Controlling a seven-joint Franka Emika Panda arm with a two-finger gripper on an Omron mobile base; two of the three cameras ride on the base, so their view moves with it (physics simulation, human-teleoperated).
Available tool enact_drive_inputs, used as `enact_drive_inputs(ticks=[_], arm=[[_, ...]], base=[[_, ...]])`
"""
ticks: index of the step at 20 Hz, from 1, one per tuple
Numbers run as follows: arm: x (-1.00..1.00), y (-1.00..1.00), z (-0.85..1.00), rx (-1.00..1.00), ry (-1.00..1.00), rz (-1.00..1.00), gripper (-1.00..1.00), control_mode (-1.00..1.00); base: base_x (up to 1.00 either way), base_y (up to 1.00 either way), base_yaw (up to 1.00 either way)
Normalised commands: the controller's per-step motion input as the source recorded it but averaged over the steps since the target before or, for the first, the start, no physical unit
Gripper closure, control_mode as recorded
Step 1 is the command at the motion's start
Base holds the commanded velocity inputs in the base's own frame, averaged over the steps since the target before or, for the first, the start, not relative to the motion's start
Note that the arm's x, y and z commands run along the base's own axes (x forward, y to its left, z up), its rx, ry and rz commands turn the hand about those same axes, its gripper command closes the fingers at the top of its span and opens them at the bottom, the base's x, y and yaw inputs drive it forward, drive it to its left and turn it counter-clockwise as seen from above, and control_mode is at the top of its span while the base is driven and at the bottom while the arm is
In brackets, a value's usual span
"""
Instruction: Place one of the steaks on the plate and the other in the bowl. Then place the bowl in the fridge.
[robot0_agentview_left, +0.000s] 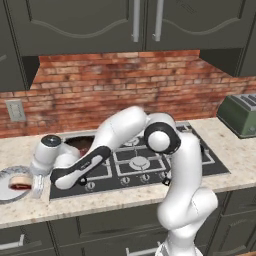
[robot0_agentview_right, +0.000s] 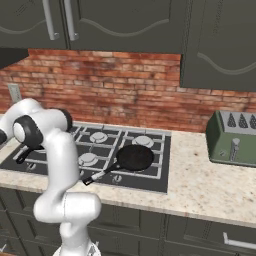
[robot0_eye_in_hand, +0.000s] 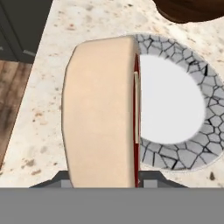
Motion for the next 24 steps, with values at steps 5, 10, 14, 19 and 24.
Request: enact_drive_inputs(ticks=[5, 10, 14, 19, 24], arm=[[0.20, 0.37, 0.09, -0.01, 0.02, -0.01, 1.00, -1.00], [0.47, 0.15, 0.00, -0.01, 0.00, -0.01, 1.00, -1.00], [0.59, 0.25, -0.11, -0.03, 0.00, 0.00, 1.00, -1.00], [0.56, 0.47, -0.09, -0.05, 0.00, -0.01, 1.00, -1.00], [0.46, 0.58, -0.03, -0.07, 0.00, -0.02, -1.00, -1.00]], base=[[0.00, 0.00, 0.00], [0.00, 0.00, 0.00], [0.00, 0.00, 0.00], [0.00, 0.00, 0.00], [0.00, 0.00, 0.00]])
